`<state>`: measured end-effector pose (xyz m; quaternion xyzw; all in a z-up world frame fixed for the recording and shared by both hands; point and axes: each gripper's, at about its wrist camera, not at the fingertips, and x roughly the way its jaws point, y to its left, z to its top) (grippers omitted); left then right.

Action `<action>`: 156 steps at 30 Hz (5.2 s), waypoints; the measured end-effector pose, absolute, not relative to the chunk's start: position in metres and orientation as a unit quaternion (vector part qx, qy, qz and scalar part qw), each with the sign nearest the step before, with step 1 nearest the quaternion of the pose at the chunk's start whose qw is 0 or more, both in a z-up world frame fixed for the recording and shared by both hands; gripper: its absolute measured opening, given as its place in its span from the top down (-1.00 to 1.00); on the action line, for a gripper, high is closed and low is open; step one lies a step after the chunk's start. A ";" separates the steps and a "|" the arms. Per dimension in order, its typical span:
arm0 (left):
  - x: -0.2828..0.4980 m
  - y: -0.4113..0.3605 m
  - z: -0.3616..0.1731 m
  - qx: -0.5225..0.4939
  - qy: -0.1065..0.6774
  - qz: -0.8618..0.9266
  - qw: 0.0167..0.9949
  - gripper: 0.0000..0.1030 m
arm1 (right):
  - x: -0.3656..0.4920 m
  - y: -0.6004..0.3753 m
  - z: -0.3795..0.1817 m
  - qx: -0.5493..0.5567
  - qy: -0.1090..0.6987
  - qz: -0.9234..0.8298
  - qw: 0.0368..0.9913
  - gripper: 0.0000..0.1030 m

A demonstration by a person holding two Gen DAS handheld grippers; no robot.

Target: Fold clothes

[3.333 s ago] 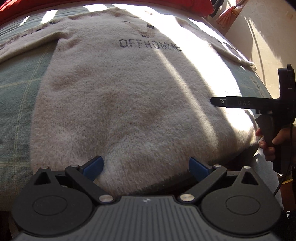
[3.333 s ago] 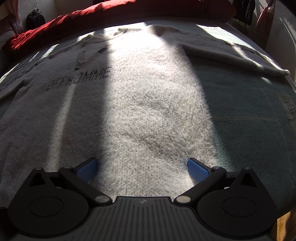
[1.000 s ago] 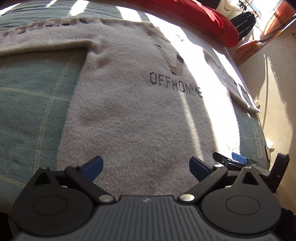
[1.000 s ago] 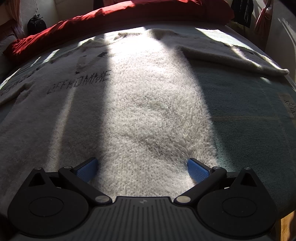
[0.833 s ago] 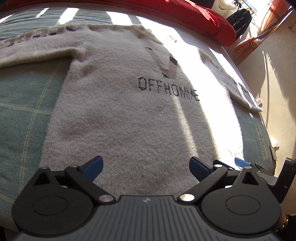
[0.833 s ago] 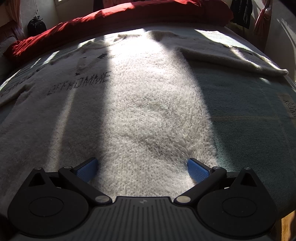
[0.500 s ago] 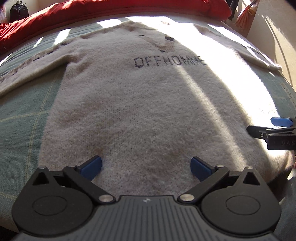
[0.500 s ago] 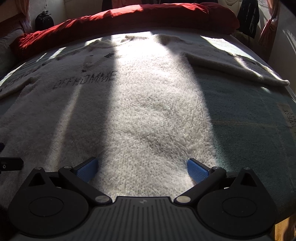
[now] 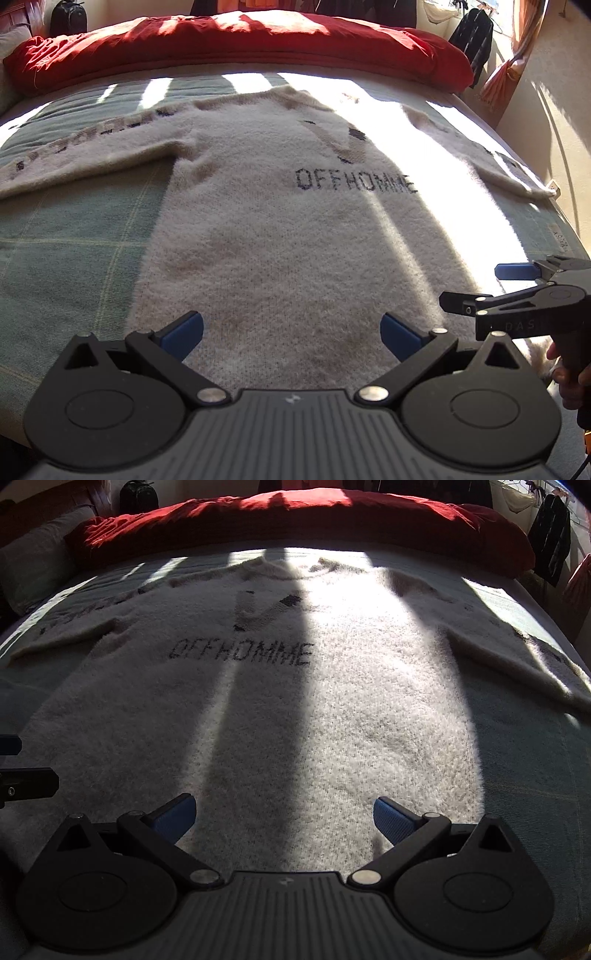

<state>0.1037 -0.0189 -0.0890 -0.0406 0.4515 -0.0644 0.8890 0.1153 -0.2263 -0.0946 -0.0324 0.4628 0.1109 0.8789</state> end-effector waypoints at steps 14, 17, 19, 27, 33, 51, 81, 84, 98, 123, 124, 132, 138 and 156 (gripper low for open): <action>0.114 -0.025 -0.088 -0.053 0.441 -0.093 0.891 -0.97 | 0.077 -0.225 -0.112 -0.042 0.482 0.099 0.869 -1.00; 0.122 -0.033 -0.089 -0.044 0.441 -0.100 0.891 -0.97 | 0.072 -0.228 -0.106 -0.034 0.485 0.093 0.869 -1.00; 0.125 -0.037 -0.094 -0.039 0.445 -0.099 0.889 -0.97 | 0.071 -0.234 -0.101 -0.024 0.477 0.083 0.874 -1.00; 0.131 -0.048 -0.131 -0.026 0.491 -0.080 0.867 -0.97 | 0.103 -0.269 -0.080 0.022 0.400 0.044 0.915 -1.00; 0.136 -0.048 -0.119 -0.020 0.505 -0.072 0.860 -0.97 | 0.149 -0.270 -0.089 0.008 0.371 0.051 0.927 -1.00; 0.435 -0.203 -0.036 -0.093 0.497 -0.234 0.831 -0.97 | 0.186 -0.267 -0.132 -0.044 0.319 0.125 0.939 -1.00; 0.528 -0.316 -0.106 -0.026 0.522 -0.334 0.784 -0.98 | 0.181 -0.300 -0.136 0.040 0.297 0.181 0.937 -1.00; 0.536 -0.329 -0.124 -0.011 0.533 -0.318 0.784 -0.98 | 0.181 -0.299 -0.136 0.038 0.298 0.181 0.937 -1.00; 0.436 -0.245 -0.018 0.061 0.519 -0.273 0.808 -0.98 | 0.184 -0.285 -0.138 -0.004 0.310 0.163 0.937 -1.00; 0.195 -0.043 -0.109 -0.093 0.522 -0.101 0.842 -0.98 | 0.123 -0.277 -0.047 0.054 0.410 0.101 0.905 -1.00; 0.189 -0.044 -0.112 -0.092 0.523 -0.101 0.842 -0.98 | 0.120 -0.275 -0.048 0.054 0.419 0.095 0.901 -1.00; 0.181 -0.031 -0.101 -0.089 0.494 -0.107 0.858 -0.98 | 0.114 -0.267 -0.036 0.035 0.442 0.093 0.892 -1.00; 0.199 -0.015 -0.106 -0.116 0.493 -0.108 0.855 -0.98 | 0.126 -0.262 -0.055 0.037 0.482 0.103 0.870 -1.00; 0.266 0.135 -0.083 -0.188 0.428 -0.054 0.882 -0.98 | 0.153 -0.246 -0.108 0.012 0.559 0.082 0.825 -1.00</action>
